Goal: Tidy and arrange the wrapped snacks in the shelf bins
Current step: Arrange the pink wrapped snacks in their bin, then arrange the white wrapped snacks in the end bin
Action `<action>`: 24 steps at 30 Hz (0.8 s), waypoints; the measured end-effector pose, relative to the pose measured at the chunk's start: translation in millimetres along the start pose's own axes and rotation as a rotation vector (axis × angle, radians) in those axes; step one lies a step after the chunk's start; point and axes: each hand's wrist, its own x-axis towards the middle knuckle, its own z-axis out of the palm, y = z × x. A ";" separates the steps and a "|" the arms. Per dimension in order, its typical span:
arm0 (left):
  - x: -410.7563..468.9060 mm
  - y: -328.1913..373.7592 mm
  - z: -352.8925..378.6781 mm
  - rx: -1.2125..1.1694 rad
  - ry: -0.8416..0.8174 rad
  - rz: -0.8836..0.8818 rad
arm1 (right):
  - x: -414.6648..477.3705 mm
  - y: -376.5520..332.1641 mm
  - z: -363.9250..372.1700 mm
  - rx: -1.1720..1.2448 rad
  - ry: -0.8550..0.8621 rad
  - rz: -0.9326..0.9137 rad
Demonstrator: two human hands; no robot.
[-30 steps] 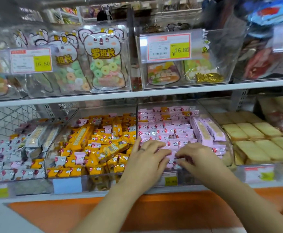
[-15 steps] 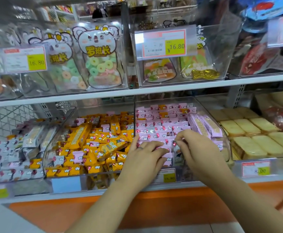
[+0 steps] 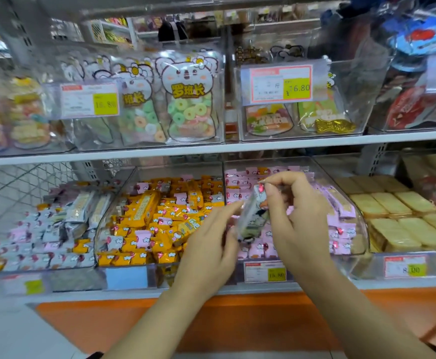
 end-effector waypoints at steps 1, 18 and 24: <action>-3.8 -5.1 -8.8 -0.011 0.066 0.002 | -0.1 -6.6 7.9 0.052 -0.016 0.050; -77.8 -114.8 -169.0 0.289 0.296 -0.243 | -17.9 -70.4 180.8 0.216 -0.505 0.280; -82.1 -163.4 -210.2 0.242 0.572 -0.568 | -27.6 -68.8 226.2 -0.145 -0.844 0.111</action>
